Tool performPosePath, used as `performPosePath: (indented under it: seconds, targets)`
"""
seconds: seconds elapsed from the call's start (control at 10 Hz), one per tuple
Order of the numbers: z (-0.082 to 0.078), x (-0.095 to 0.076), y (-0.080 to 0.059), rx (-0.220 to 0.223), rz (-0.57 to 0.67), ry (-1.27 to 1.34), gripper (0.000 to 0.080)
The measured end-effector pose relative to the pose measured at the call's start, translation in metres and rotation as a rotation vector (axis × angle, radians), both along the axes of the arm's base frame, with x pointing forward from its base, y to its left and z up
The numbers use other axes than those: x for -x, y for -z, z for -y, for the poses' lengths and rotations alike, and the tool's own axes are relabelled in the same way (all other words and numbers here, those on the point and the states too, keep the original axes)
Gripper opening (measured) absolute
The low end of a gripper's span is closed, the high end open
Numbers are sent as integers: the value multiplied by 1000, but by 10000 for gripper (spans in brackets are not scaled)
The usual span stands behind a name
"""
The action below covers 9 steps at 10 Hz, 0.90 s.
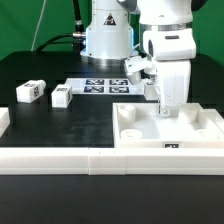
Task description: Assemble one leg
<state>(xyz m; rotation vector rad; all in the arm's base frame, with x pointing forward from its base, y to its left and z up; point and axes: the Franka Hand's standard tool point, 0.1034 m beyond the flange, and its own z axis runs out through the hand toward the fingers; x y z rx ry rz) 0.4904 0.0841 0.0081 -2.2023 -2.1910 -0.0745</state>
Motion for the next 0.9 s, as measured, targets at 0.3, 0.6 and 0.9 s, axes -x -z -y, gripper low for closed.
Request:
performPosePath:
  seconds: [0.3,0.6,0.9]
  targets:
    - [-2,-9,0,3,-13,14,58]
    - [-2,-12,0,9,-30,41,58]
    - [-1,-12,0,9,-30,43,314]
